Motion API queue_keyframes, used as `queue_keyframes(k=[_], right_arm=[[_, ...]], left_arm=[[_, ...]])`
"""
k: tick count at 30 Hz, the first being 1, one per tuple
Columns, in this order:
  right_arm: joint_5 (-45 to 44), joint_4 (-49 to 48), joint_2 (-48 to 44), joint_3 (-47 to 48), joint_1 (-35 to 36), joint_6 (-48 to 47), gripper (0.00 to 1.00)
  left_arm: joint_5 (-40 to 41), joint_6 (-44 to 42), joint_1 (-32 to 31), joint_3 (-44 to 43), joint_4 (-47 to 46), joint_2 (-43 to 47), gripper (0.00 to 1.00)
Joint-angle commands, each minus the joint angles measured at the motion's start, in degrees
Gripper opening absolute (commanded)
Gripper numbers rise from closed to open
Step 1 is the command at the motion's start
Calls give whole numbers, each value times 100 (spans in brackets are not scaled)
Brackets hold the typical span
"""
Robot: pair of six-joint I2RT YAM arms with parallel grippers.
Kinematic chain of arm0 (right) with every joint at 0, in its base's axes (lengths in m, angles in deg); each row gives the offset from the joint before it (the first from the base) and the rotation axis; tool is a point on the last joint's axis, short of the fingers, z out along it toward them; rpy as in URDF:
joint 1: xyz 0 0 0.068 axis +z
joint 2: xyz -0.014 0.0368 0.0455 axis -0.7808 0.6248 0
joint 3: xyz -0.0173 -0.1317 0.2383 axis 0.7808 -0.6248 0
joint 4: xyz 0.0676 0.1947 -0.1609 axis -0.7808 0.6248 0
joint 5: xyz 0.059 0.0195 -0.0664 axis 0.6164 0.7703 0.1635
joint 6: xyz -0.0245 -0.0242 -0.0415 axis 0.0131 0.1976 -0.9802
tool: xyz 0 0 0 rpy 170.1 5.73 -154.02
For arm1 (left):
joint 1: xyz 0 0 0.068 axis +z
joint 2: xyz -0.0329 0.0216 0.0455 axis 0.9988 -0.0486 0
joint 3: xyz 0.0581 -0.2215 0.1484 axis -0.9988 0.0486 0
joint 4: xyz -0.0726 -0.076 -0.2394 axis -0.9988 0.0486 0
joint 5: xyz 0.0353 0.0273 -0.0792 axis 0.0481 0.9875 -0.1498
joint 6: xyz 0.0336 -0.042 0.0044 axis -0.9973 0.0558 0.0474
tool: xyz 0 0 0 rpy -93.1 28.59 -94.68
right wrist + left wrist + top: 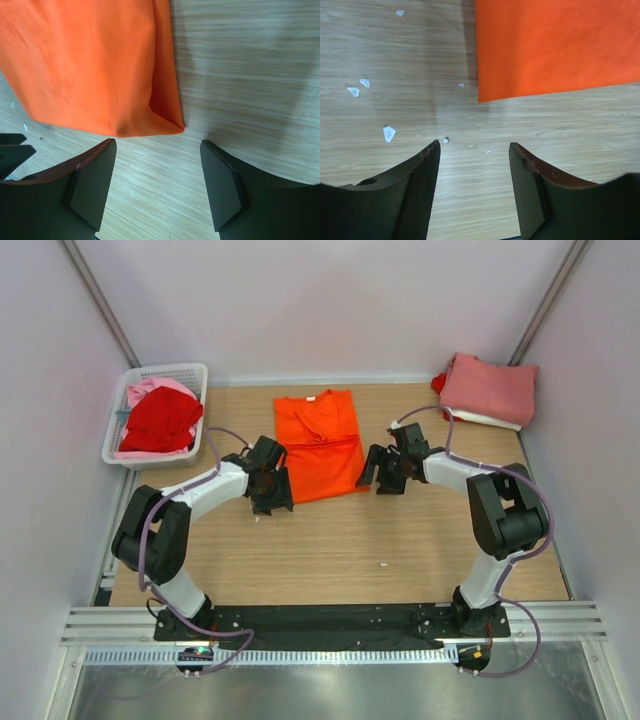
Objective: Fold and stack the t-shirts
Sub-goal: Fold the tshirt
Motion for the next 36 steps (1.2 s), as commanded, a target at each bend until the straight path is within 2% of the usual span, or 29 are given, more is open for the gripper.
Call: queue_keyframes(k=[1,5,11,14,19,28,34,36], right_arm=[[55,-557,88,-248,17,48,74],[28,-891,316,-389,8,100,66],[117,-1129,510,-521,17,197,36],[125,-1121,536,-521,9,180,30],[160,-1121,580,-548,17,127,26],[310,-1182,651,-627,17,109,24],[433,-1173,624,-653,8,74,21],[468,-1182,615,-679,17,83,18]], left_arm=[[-184,193,-3,155,-813,287,58],[-79,246,-11,383,-1076,322,58],[185,290,-3,656,-1463,217,58],[212,290,-3,736,-1727,112,59],[396,308,-3,920,-2052,155,58],[546,404,6,1123,-2589,252,58],[695,641,6,1140,-2580,23,48],[739,642,-3,1131,-2597,-20,39]])
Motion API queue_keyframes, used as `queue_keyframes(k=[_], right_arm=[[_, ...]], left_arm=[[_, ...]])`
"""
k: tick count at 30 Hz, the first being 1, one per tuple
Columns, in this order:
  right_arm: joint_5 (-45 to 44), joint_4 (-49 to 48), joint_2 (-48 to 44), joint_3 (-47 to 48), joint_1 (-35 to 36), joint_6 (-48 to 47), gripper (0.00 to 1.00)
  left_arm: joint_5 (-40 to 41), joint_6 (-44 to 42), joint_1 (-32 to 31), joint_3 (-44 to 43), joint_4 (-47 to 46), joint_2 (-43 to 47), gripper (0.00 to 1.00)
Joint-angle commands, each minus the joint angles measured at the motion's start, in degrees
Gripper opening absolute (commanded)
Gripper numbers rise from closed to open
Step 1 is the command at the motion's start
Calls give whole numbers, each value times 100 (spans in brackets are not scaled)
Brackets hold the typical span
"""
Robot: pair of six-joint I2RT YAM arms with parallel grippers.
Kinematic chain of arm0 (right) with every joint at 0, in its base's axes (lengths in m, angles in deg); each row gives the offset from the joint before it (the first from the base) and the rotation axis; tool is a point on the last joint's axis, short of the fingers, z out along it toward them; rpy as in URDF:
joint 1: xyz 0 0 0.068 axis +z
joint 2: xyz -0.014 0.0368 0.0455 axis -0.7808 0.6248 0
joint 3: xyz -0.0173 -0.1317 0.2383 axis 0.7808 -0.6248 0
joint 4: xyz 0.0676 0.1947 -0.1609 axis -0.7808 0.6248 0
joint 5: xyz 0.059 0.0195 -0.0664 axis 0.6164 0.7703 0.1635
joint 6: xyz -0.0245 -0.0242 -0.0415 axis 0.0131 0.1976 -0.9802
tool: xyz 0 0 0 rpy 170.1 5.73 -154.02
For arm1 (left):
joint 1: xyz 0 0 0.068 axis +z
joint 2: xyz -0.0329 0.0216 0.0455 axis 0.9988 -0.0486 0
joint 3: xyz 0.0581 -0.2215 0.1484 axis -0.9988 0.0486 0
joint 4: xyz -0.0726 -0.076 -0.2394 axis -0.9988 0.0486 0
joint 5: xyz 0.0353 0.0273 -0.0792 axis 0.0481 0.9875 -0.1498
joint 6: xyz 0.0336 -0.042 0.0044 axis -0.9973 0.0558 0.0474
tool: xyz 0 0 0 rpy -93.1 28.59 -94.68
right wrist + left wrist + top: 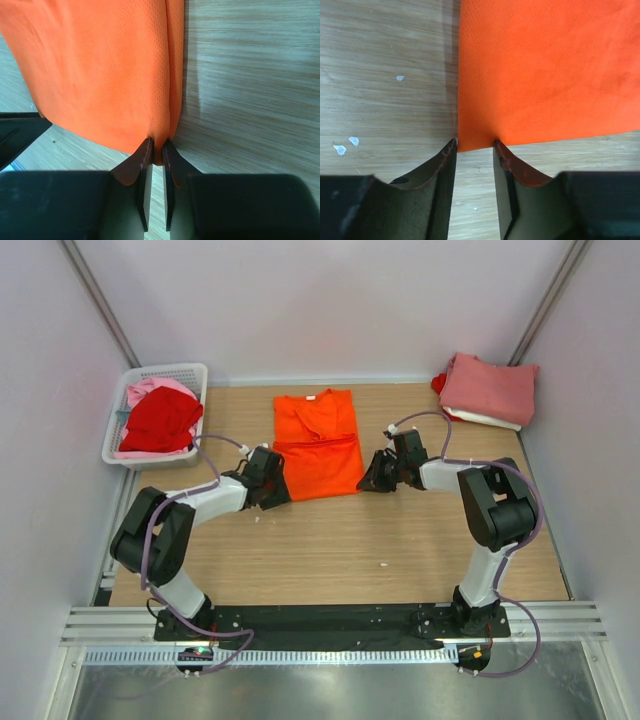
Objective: Fold and stack the t-shirts
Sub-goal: Fold the tshirt
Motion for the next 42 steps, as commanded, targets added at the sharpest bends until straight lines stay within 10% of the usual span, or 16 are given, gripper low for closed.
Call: queue_keyframes(k=[1,12,30,42], right_arm=[[-78,365,211,-229,30,-138,17],[-69,417,-245,-651,39,-111,1],[-43,2368,-4278,-2119,364,564,2],[-711,3792,-5072,-1021,637,469,1]], left_arm=[[234,95,-3,23,-217,-130,35],[313,-19,-169,101,-182,133,0],[445,1079,-1619,1025,2189,3901,0],[911,851,-1717,-249,3632,4080,0]])
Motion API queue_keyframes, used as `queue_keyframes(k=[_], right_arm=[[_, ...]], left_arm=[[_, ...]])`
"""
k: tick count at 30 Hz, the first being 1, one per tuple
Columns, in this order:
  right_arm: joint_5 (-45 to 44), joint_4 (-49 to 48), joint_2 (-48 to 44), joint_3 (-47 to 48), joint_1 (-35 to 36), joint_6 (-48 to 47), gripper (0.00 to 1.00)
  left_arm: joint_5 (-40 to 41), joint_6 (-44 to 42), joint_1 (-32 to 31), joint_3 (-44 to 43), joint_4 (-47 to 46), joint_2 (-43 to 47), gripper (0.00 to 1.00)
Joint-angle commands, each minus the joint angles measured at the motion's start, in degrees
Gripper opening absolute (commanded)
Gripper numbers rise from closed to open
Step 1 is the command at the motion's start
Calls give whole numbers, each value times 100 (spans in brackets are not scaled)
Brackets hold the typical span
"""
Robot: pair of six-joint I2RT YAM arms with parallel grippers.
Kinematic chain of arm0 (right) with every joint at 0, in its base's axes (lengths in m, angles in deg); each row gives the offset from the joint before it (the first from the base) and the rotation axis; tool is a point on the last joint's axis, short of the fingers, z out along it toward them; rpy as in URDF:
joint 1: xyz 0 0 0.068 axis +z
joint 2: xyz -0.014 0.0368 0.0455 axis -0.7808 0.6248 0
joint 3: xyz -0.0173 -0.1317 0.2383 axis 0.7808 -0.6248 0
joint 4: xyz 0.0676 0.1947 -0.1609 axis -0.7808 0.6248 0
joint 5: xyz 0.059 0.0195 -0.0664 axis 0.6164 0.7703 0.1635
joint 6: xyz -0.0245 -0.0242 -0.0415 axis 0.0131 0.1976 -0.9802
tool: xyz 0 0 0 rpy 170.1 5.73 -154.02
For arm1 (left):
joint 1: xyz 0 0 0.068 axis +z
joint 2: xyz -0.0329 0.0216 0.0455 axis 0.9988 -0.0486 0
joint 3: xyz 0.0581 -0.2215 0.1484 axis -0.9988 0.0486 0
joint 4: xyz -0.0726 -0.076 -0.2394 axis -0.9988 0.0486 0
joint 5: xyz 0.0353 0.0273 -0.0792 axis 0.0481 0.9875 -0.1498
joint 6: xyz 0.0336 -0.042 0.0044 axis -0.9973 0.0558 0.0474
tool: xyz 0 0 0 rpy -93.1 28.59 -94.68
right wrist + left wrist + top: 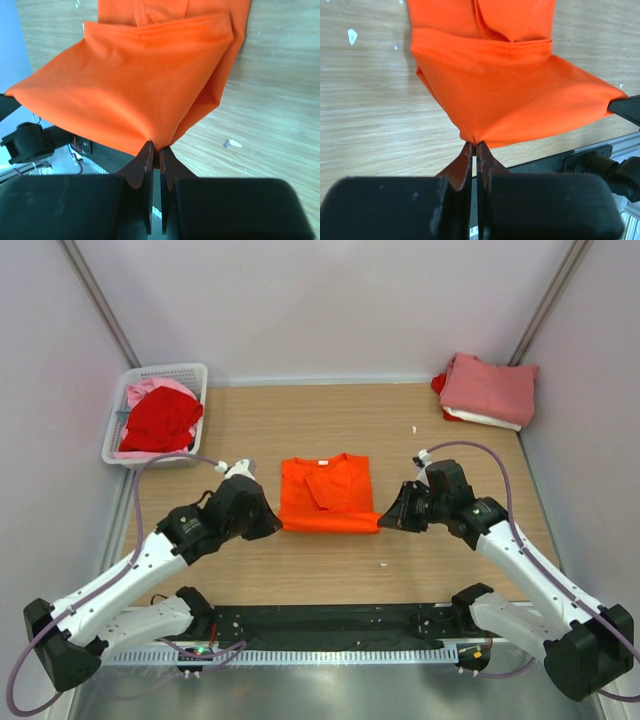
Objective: Fold and stack the t-shirts
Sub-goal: Fold the tshirt
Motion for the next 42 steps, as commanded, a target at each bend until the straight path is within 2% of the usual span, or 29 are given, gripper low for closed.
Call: queue_keyframes(k=[1,8,13,21,31,32,35,36,37,38,39,40,42], right_arm=[[-444,490,161,544,5,-198,2],[-787,596,829,1326,-4,-532,1],[-1086,631,1540,2002,-12,-778,1],[-1385,693,2525,2856,-65,-998,1],[-1385,631,3632,3840,-337,-1218,1],[-1307,588,3790,3972,-390,-1270,1],[-1140,534,4843,4893,-653,-1314,1],[-982,552,5185,5679,-715,-1315,1],[-920,778,6015,6174,-820,-1349,4],[-928,946,6441,6710,-847,-1419,21],[-954,1156,6846,7898,-900,-1463,61],[-1076,1611,7677,8493,-987,-1464,74],[-869,2009,8262,9914,-1084,-1464,96]], left_arm=[[485,-213,14,-496,559,-160,0],[722,-503,32,-1137,498,-643,4],[608,-898,286,-1665,489,-1302,4],[-357,-1259,1191,-2122,59,-2111,2],[-825,-1822,1964,-3000,-56,-3288,1],[-982,-1900,2035,-3106,-65,-3620,1],[-1141,-1971,2369,-3721,-56,-4515,1],[-1185,-2006,2466,-3914,-47,-4859,1],[-1229,-2015,2658,-4377,-21,-5176,1],[-1534,-2094,2756,-4686,-12,-5927,6],[-1633,-2199,2844,-5055,31,-6309,17],[-1703,-2374,2992,-5920,258,-6696,44],[-1713,-2603,3073,-7126,959,-7940,50]])
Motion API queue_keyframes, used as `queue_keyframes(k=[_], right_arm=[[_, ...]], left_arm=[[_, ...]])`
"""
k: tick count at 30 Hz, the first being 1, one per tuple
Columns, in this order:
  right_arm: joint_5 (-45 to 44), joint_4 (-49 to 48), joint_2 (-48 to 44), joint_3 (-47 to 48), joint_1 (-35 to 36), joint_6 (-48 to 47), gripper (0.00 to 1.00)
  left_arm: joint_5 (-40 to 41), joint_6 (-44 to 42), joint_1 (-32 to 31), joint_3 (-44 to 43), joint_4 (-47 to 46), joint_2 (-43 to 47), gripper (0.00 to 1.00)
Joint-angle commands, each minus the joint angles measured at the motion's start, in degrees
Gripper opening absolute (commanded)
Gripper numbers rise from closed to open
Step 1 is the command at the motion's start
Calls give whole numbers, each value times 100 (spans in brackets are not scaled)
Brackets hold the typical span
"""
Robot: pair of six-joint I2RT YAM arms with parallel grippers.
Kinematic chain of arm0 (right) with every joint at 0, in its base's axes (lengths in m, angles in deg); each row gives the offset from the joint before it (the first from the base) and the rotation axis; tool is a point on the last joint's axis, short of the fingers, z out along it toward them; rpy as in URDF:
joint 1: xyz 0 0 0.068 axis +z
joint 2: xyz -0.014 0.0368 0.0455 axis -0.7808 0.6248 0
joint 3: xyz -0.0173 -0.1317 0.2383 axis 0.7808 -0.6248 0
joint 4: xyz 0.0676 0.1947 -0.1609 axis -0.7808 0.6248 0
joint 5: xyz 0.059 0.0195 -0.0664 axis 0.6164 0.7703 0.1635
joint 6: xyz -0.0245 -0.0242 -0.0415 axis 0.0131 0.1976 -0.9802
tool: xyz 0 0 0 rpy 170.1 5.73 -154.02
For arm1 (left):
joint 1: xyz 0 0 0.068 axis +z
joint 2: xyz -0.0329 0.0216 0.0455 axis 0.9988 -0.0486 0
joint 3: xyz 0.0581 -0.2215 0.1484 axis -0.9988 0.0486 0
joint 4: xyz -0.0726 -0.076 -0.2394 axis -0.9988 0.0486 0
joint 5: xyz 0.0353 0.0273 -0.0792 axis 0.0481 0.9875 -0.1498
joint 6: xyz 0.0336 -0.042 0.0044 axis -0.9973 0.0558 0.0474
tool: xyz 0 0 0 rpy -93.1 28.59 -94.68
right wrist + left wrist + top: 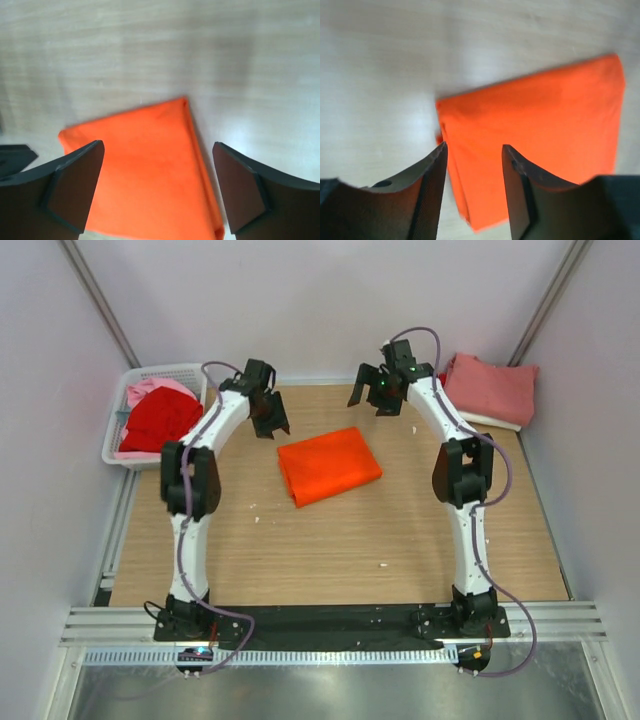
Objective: Fold and stack the t-shirts
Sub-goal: Fold the tshirt
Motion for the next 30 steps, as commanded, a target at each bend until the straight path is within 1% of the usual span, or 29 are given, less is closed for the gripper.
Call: queue_keyframes(k=[1,2,3,4,5,6,7,8,9,11,13,14,15,17,19,20,21,23,26,30], right_arm=[[511,853,733,1698,-204,-207,98],[558,722,603,1638,-221,-225,99],[602,564,419,1150,-213,-268,100],[646,93,-114,745,-221,-286,100],[681,-191,-380,-129,-248,-269,100],[786,-733,-635,-573,-265,-217,100],[961,-1008,-907,-978,-274,-199,100],[1059,-1220,-1267,-1643,-300,-181,100],[1112,-1491,-1410,-1902,-309,-164,100],[1218,-1625,-1577,-2446,-336,-207,100],[1279,-1740,-1587,-2720,-371,-268,100],[1401,-1801,-1543,-2965,-397,-269,100],[1455,-1932,-1508,-3081,-458,-243,100],[1552,-2047,-1446,-3344,-502,-190,95],[1595,-2162,-1402,-3547,-512,-137,87],[1648,-2267,-1437,-3913,-512,-6,78],[1727,-2616,-1594,-4152,-520,73,76],[1675,-2908,-1753,-4809,-485,240,68],[1333,-3163,-1982,-5454,-336,293,67],[1324,-3629,-2280,-6333,24,495,63]], left_arm=[[-192,-545,288,-2491,1630,-1433,50],[-69,-520,315,-2895,1926,-1619,50],[-7,-467,333,-3029,2042,-1664,50],[37,-362,359,-2604,1765,-1299,50],[29,-318,359,-2147,1440,-1008,51],[64,-248,359,-1151,724,-301,52],[73,-99,359,-723,456,-7,54],[73,-54,359,-92,261,301,54],[90,-10,350,131,112,713,54],[152,43,315,745,31,1076,54],[152,61,254,1151,-127,1532,54],[74,61,245,1545,-197,1656,54],[-32,87,201,1740,-372,1788,54],[-225,140,131,2249,-575,2044,54],[-322,157,78,2523,-821,2158,54],[-323,157,52,2698,-874,2202,53],[-366,149,17,2770,-979,2211,53],[-410,140,-19,2858,-1032,2142,52],[-402,79,-10,2876,-1059,1931,51],[-297,-71,-10,2885,-1121,1615,48]])
